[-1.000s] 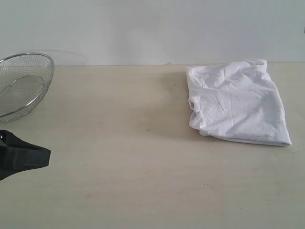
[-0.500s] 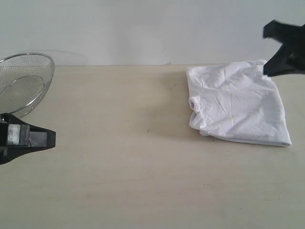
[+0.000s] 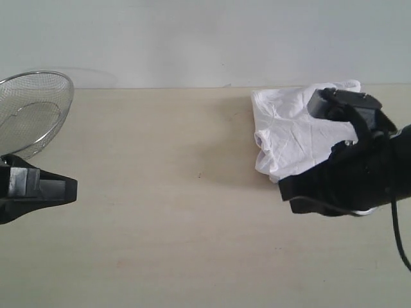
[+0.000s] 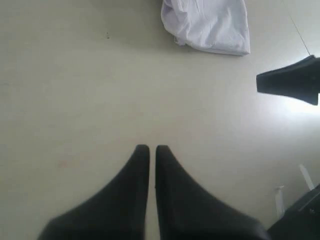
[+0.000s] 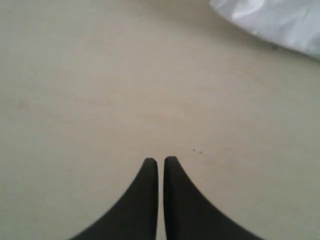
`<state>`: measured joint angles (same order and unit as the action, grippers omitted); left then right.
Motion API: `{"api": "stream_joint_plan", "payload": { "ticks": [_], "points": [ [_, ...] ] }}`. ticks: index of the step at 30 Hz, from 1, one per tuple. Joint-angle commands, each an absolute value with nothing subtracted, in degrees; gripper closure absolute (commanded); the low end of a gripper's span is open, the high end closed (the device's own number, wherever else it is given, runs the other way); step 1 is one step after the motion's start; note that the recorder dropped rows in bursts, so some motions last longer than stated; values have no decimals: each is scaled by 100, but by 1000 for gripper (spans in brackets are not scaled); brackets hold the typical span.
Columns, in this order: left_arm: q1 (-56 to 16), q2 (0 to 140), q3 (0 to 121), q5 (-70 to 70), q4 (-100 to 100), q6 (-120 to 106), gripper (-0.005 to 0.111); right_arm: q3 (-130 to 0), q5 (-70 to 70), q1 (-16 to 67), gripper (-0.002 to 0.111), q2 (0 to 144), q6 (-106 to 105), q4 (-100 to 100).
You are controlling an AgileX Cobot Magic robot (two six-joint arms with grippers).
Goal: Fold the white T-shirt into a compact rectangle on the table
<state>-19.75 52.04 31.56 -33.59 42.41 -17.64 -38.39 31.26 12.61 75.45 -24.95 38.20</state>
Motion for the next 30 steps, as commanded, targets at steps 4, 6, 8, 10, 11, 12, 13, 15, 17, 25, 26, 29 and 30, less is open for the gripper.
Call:
{"api": "stream_joint_plan", "payload": {
  "ticks": [4, 6, 8, 10, 11, 12, 13, 15, 17, 25, 26, 29, 30],
  "points": [
    [-1982, 5172, 3132, -3283, 4304, -1799, 102, -3719, 3292, 1590, 108, 7488, -2627, 3842],
    [-1982, 5172, 3132, -3283, 4304, -1799, 102, -3719, 3308, 1590, 108, 7488, -2627, 3842],
    [-1982, 5172, 3132, -3283, 4304, -1799, 102, -3719, 3250, 1590, 108, 7488, -2627, 3842],
    [-1982, 5172, 3132, -3283, 4304, -1799, 102, -3719, 3167, 1590, 108, 7488, -2627, 3842],
    [-1982, 5172, 3132, -3283, 4304, -1799, 102, -3719, 3137, 1590, 108, 7488, -2627, 3842],
    [-1982, 5172, 3132, -3283, 4304, -1799, 102, -3719, 3096, 1590, 108, 7488, -2627, 3842],
    [-1982, 5172, 3132, -3283, 4304, -1799, 102, -3719, 3071, 1590, 108, 7488, -2627, 3842],
    [-1982, 5172, 3132, -3266, 4282, -1799, 102, -3719, 3016, 1590, 108, 7488, -2627, 3842],
    [-1982, 5151, 3132, -3254, 4259, -1799, 102, -3719, 2977, 1590, 108, 7488, -2627, 3842],
    [-1696, 3604, 3132, -3058, 4150, -2194, 102, -3719, 2977, 1590, 108, 7488, -2616, 3842],
    [-1563, 3334, 3121, -2949, 4121, -2348, 102, -3719, 2977, 1590, 108, 7488, -2616, 3842],
    [-1154, 2567, 3014, -2406, 4133, -2538, 102, -3719, 3001, 1590, 108, 7488, -2628, 3842],
    [-1043, 2312, 2952, -2148, 4133, -2624, 102, -3719, 3014, 1590, 108, 7488, -2628, 3883]
  ]
}}
